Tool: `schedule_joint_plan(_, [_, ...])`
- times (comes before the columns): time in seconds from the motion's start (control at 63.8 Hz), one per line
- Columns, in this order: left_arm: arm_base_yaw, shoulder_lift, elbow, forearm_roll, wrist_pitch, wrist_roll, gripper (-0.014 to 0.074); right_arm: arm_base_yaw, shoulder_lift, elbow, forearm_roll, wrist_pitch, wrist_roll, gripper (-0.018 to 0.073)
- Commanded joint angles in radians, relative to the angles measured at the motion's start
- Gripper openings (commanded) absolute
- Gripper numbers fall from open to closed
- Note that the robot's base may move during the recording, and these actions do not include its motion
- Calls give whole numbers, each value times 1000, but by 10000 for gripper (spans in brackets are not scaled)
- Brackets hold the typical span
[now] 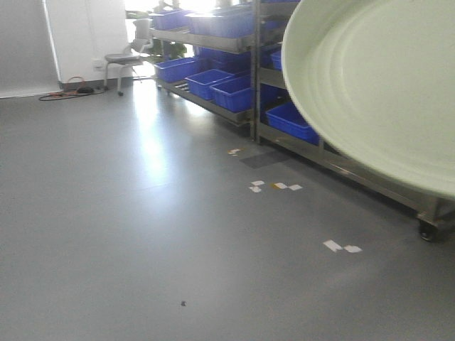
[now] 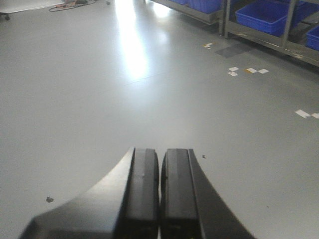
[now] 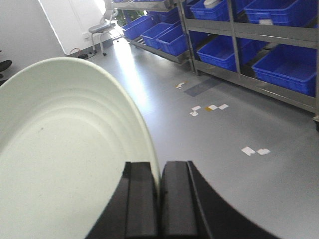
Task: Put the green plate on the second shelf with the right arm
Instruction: 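Keep holding the plate while turning toward the blue-bin shelving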
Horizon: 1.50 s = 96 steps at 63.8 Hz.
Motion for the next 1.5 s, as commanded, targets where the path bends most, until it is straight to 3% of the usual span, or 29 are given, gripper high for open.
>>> schedule_joint_plan(0.0, [-5, -22, 42, 1, -61, -5, 125, -4, 5, -32, 6, -107, -2, 55])
schedule_joint_plan(1.489, [-5, -22, 42, 1, -61, -5, 125, -4, 5, -32, 6, -107, -2, 55])
